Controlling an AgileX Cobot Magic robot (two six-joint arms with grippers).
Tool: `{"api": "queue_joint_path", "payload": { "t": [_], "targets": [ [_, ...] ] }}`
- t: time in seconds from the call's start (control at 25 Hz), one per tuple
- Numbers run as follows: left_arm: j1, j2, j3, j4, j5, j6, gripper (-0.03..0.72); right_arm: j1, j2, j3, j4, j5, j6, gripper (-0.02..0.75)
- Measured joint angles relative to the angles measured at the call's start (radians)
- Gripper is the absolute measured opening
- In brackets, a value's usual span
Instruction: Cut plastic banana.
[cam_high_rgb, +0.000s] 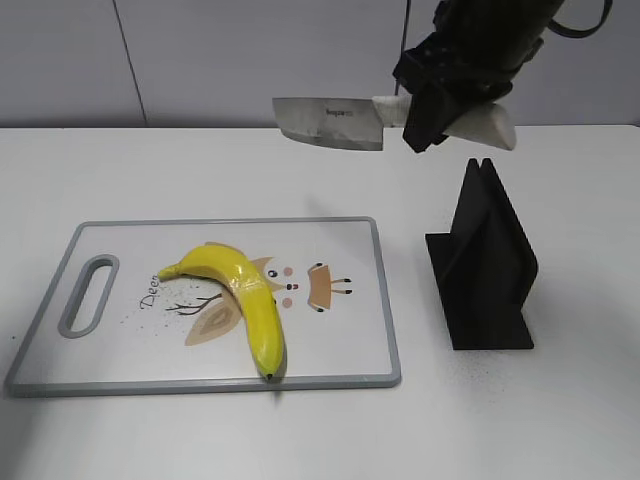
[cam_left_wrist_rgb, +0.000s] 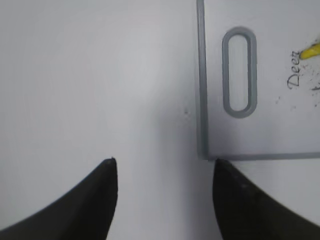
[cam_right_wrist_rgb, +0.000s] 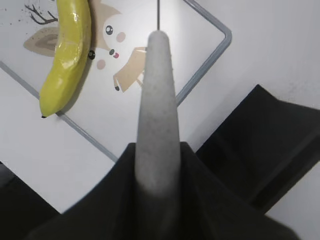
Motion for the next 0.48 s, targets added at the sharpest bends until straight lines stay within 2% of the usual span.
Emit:
{"api": "queue_joint_path", "payload": {
  "t": [0.24,0.48],
  "targets": [
    [0.002,-0.226,0.182,-0.004,0.004,-0.008,0.586,0.0,-0.164,0.201,-0.002,-0.133,0.186,0.162],
    [-0.039,-0.523,0.321,-0.008,-0.029,-0.015,0.586,0.0,-0.357,0.446,-0.083,-0.291,0.392,0.162]
  ]
}}
